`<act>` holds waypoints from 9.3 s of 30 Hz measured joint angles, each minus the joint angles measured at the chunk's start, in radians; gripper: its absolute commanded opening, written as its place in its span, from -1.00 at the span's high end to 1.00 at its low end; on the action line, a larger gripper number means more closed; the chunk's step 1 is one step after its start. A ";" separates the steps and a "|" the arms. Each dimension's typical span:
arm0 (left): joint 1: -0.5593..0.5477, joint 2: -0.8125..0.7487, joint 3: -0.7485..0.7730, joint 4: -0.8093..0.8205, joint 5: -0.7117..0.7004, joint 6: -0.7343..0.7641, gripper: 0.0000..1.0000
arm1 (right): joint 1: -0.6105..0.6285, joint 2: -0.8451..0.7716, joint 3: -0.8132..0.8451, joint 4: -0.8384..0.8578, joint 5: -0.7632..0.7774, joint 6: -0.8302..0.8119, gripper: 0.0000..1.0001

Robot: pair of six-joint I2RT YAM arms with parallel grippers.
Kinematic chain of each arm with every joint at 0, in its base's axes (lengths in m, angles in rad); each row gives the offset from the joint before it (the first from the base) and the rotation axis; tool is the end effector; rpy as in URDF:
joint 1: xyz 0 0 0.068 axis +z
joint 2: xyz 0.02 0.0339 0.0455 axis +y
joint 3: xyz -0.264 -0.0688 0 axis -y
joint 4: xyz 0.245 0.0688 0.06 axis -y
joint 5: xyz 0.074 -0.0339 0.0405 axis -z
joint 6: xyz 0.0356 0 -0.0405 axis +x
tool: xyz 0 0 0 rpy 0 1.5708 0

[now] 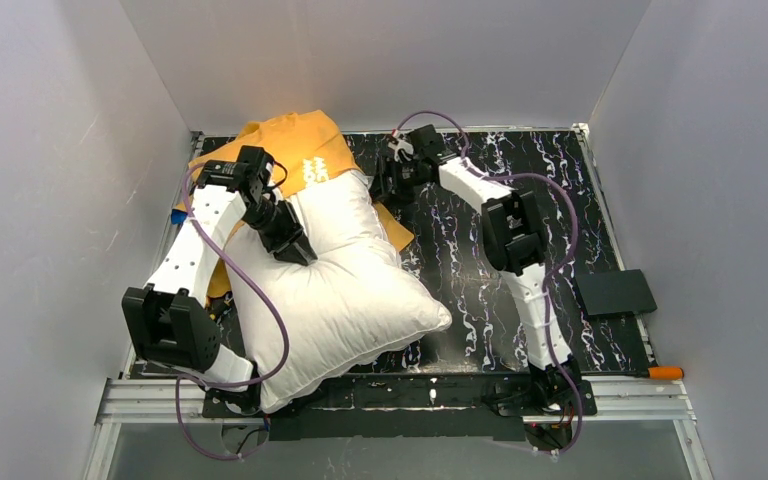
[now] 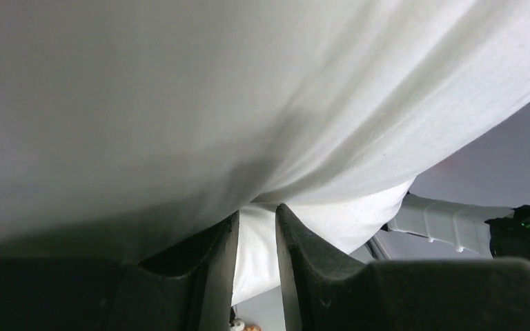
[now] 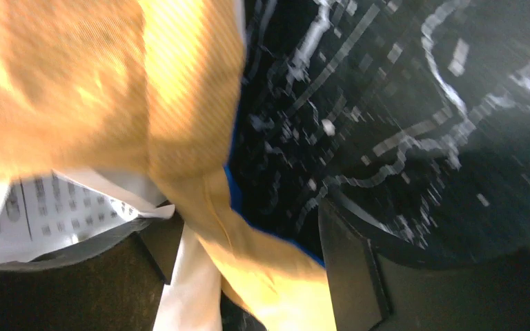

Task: Put the pillow into the pillowcase
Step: Stuff the pillow into the pillowcase.

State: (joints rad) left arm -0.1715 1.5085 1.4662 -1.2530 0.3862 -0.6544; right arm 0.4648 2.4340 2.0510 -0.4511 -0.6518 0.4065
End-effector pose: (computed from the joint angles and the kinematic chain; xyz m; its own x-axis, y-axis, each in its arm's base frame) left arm 0.2736 -0.0610 0.3236 -0.9100 -0.4146 0.0048 -0.3716 0.8103 -0.4532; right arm 0.4722 0.2609 0.1734 -0.8931 -0.0962 -0.4394 -0.4001 0.6162 0.6783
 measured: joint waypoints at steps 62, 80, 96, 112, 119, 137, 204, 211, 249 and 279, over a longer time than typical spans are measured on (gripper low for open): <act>-0.231 0.080 0.144 -0.240 0.105 0.080 -0.69 | -0.076 -0.827 -0.426 -0.690 0.870 -0.274 0.84; -0.047 0.572 0.609 -0.181 0.171 0.056 1.00 | -0.090 -0.721 -0.017 -0.652 0.368 -0.270 0.97; -0.063 0.668 0.695 0.129 0.061 -0.186 1.00 | 0.043 -0.367 0.192 -0.375 -0.011 0.205 0.97; -0.050 0.575 0.667 0.116 -0.082 -0.133 -0.54 | 0.040 -0.364 0.028 -0.022 -0.164 0.502 0.97; 0.005 0.275 0.566 -0.098 -0.103 0.018 -0.72 | -0.040 -0.402 0.028 -0.305 -0.106 0.298 0.97; -0.054 0.309 0.360 -0.015 0.444 -0.124 1.00 | -0.018 -0.388 0.086 -0.304 -0.153 0.314 0.97; -0.254 0.295 0.406 0.199 0.026 -0.159 1.00 | 0.003 -0.334 -0.023 0.115 -0.200 0.666 0.97; -0.258 0.142 0.230 0.174 -0.013 -0.074 1.00 | 0.003 -0.378 0.097 -0.327 -0.169 0.317 -0.21; -0.258 0.232 0.354 0.112 -0.001 0.008 1.00 | 0.115 -0.348 0.176 -0.130 -0.092 0.203 0.97; -0.260 0.232 0.307 0.135 0.017 -0.008 1.00 | 0.107 -0.323 0.331 -0.605 0.514 -0.200 0.97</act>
State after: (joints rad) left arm -0.4316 1.7405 1.7729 -1.1179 0.4034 -0.6628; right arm 0.5716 2.1109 2.3817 -1.0561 -0.1375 0.2062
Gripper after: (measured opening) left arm 0.020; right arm 0.024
